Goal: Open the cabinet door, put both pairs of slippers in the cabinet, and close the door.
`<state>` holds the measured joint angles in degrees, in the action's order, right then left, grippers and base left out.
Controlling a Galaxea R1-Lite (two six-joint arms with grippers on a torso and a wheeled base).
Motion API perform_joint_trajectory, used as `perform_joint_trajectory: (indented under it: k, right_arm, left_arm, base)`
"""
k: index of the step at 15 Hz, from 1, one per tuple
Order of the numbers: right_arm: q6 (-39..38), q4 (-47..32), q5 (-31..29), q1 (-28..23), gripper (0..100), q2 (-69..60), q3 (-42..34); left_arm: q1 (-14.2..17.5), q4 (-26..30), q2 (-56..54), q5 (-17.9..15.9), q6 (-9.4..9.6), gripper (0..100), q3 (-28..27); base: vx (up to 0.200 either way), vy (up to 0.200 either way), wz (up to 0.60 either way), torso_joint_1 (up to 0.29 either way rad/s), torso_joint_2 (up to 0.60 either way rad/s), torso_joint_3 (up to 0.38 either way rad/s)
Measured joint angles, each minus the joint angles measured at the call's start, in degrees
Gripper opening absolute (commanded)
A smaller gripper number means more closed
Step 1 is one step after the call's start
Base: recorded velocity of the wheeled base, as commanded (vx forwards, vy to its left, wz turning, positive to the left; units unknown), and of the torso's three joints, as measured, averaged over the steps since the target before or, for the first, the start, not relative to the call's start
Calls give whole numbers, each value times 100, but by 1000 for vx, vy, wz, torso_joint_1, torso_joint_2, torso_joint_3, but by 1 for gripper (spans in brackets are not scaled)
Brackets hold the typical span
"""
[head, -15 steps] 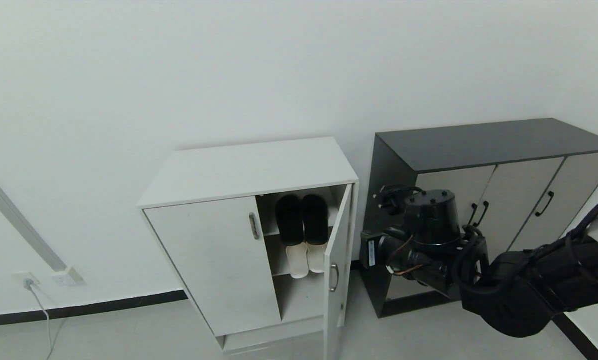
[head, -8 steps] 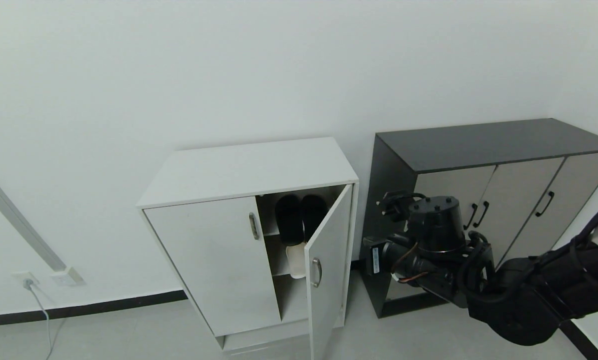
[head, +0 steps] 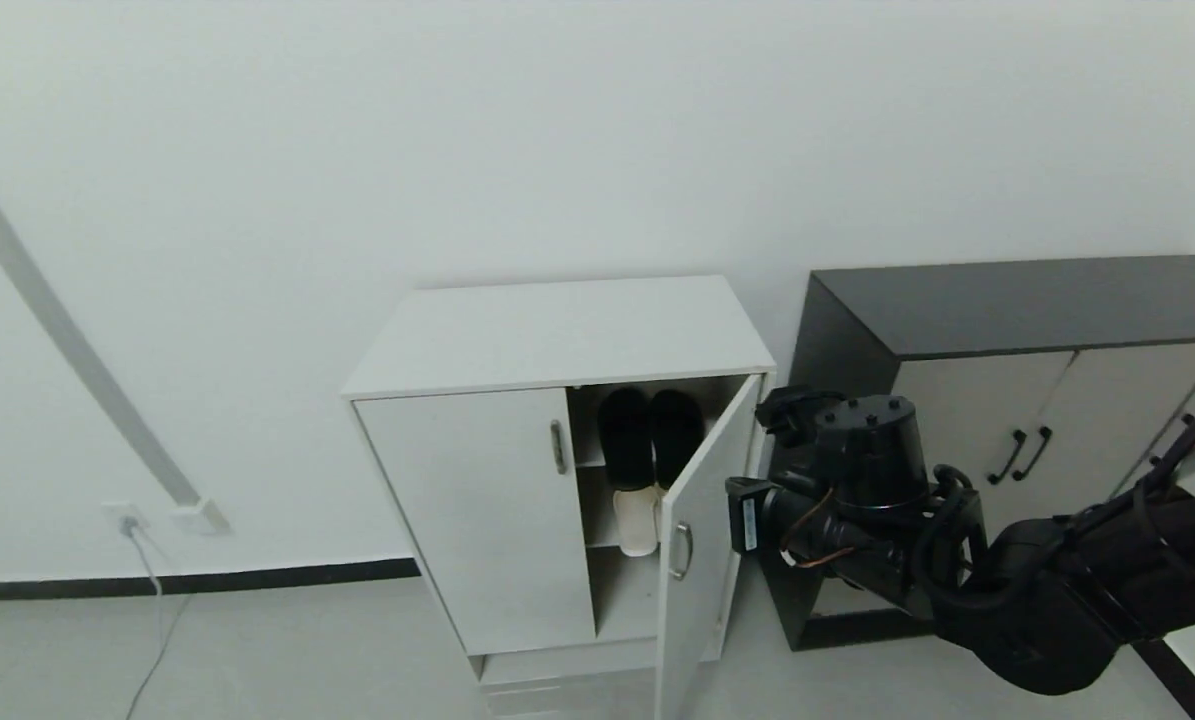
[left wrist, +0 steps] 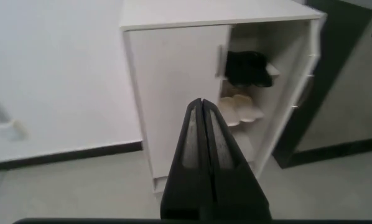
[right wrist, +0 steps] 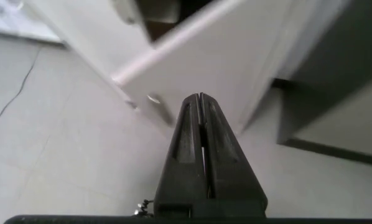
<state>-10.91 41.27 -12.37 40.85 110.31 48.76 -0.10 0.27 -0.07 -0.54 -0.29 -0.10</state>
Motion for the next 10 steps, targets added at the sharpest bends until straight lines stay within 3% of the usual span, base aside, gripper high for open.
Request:
perform_joint_trajectory:
  k: [10]
  right_arm:
    - [517,452,9,-284,0,-279,-390]
  left_arm:
    - [2,0,0,-1,5,0,0]
  base:
    - [0,0,0,0,0,0]
